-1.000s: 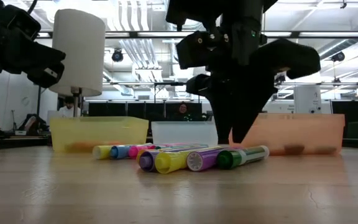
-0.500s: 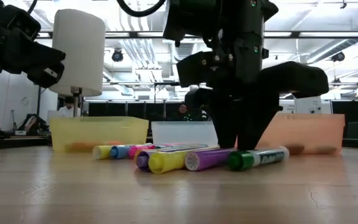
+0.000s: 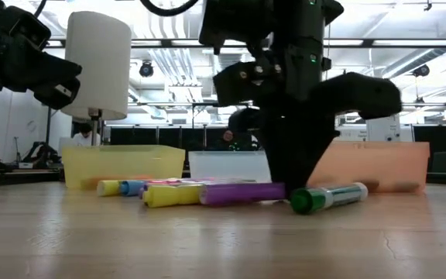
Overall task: Pick & Place Markers
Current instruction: Put the large purple highlighter pen into the transparent bin
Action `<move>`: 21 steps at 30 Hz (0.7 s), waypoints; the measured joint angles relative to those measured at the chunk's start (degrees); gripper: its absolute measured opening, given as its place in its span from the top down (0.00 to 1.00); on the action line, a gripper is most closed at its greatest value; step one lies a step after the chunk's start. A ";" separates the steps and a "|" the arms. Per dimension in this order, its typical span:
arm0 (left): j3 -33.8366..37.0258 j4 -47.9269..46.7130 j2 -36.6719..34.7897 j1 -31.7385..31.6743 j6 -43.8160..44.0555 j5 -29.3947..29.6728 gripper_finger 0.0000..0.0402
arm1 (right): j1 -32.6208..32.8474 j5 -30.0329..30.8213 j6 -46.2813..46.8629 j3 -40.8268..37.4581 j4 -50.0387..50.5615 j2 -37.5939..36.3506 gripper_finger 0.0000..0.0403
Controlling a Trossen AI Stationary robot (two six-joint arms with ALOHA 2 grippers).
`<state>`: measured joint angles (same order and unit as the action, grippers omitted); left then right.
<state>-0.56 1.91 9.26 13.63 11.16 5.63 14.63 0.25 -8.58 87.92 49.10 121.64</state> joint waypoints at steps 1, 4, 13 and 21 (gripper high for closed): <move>0.00 0.00 0.00 0.00 -0.01 0.00 1.00 | -0.02 0.04 0.67 0.30 -0.06 0.00 0.86; 0.00 0.00 0.00 0.00 0.00 0.00 1.00 | -0.02 0.09 1.51 1.99 0.77 -0.07 0.85; 0.00 0.00 0.00 0.00 0.00 0.00 1.00 | -0.02 0.48 2.48 10.26 4.83 -0.19 0.85; 0.00 0.00 0.00 0.00 -0.02 0.00 1.00 | -0.01 6.42 2.47 16.35 10.18 -0.31 0.85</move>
<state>-0.56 1.91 9.26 13.63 11.14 5.62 14.62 6.67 -6.11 104.27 59.28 121.34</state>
